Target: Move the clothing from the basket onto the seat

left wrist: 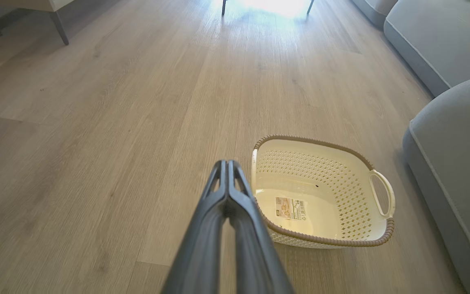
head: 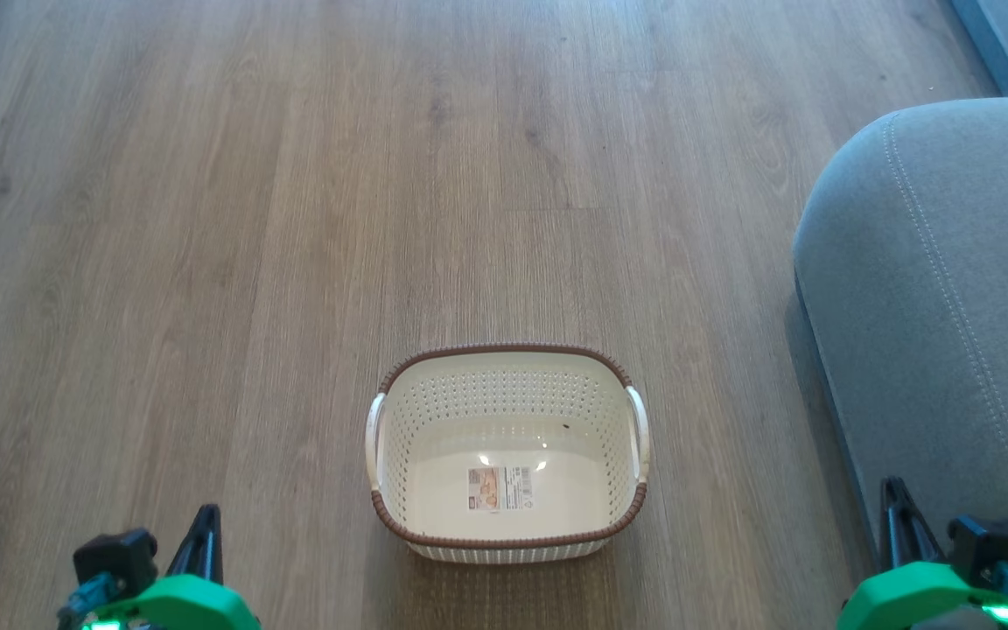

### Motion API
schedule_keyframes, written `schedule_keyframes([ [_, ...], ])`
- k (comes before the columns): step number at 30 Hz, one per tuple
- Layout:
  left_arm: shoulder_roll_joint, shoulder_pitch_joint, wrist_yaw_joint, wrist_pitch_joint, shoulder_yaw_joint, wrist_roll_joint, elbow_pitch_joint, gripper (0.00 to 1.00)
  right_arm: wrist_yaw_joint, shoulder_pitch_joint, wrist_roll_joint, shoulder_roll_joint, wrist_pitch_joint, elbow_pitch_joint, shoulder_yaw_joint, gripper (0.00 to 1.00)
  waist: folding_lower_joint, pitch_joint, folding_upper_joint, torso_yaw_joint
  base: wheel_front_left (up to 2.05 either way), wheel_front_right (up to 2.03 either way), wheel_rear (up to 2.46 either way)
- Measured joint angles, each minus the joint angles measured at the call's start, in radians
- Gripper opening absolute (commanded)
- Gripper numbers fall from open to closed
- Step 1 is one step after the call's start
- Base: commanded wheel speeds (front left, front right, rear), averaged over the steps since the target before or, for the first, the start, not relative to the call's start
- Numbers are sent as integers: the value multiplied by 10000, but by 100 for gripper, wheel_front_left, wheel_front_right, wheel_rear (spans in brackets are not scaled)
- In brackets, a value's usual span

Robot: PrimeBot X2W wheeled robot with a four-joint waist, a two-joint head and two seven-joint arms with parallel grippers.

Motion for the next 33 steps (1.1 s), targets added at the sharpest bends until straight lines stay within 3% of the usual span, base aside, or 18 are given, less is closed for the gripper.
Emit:
schedule_keyframes([
  [33, -673, -223, -715, 899, 1156, -2750, -136, 0, 0, -340, 3906, 0, 899, 13, -81, 0, 1, -27, 0, -18, 0, 0, 0],
])
